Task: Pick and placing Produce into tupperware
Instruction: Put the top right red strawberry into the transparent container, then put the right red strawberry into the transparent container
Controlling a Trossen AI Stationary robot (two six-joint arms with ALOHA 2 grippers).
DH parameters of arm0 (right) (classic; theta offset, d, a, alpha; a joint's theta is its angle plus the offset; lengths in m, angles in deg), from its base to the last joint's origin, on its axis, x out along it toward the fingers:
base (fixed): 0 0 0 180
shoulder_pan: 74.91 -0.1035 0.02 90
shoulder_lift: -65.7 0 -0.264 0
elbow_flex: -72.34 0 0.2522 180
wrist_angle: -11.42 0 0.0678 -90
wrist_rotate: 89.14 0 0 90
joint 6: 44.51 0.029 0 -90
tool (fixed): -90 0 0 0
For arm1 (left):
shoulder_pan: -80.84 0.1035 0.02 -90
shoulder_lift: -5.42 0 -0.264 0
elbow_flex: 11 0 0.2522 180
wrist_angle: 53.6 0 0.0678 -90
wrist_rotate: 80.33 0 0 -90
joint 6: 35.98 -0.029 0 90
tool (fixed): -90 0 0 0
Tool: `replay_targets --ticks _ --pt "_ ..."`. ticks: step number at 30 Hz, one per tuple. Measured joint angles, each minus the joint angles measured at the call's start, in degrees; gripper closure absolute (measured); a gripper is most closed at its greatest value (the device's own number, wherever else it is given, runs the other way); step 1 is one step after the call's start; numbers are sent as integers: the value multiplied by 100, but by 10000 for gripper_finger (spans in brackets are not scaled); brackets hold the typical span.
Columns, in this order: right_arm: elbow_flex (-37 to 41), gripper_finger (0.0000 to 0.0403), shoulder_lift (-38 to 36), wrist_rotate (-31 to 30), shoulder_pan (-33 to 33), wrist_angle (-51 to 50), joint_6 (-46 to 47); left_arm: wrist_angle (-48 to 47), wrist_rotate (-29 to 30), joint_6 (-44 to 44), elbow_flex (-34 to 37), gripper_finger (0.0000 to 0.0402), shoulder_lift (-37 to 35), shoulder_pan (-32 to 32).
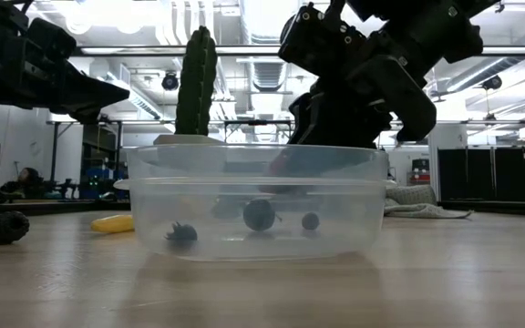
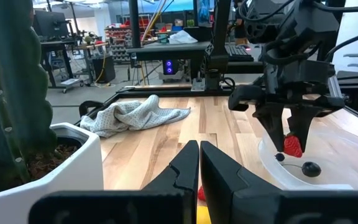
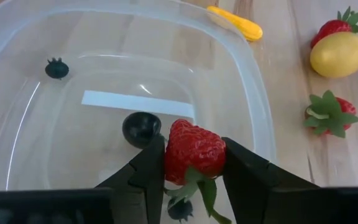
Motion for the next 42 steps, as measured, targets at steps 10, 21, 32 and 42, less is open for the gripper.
replay_targets --ticks 10,21,32,42 --pt "2 261 0 20 0 0 66 0 -2 0 0 402 2 0" --pt "4 232 0 20 0 0 63 0 -5 0 0 402 2 0" --pt "9 214 -20 20 2 19 11 0 -5 0 0 402 2 0" --pt "-306 221 -109 -24 11 116 -669 -4 -5 0 0 402 2 -2"
